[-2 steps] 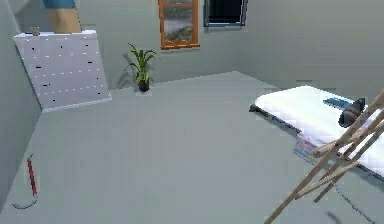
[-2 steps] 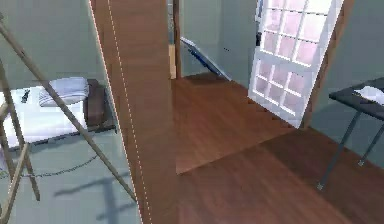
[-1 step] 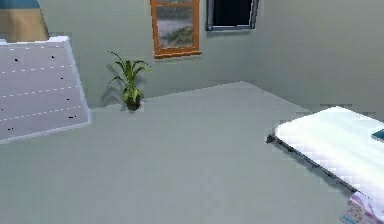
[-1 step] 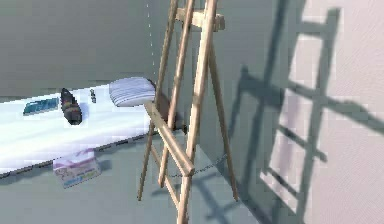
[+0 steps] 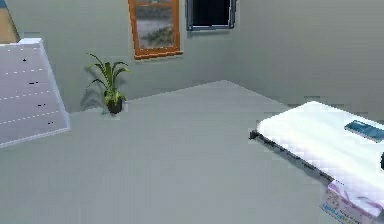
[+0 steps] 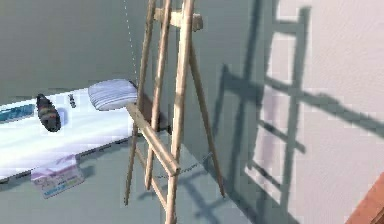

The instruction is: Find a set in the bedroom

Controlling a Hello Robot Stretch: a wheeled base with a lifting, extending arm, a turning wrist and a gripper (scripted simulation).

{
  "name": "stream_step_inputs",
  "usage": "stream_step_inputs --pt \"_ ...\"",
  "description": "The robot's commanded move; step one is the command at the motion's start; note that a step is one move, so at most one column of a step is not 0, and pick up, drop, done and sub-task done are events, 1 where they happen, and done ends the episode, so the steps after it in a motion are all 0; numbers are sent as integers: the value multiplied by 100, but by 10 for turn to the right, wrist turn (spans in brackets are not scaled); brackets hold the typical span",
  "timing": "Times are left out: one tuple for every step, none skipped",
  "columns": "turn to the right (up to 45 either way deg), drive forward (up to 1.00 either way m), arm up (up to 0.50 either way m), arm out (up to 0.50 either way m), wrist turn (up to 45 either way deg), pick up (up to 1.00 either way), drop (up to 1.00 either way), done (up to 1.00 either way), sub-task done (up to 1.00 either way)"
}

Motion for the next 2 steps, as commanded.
stream_step_inputs --pt "0 100 0 0 0 0 0 0 0" --pt "0 100 0 0 0 0 0 0 0"
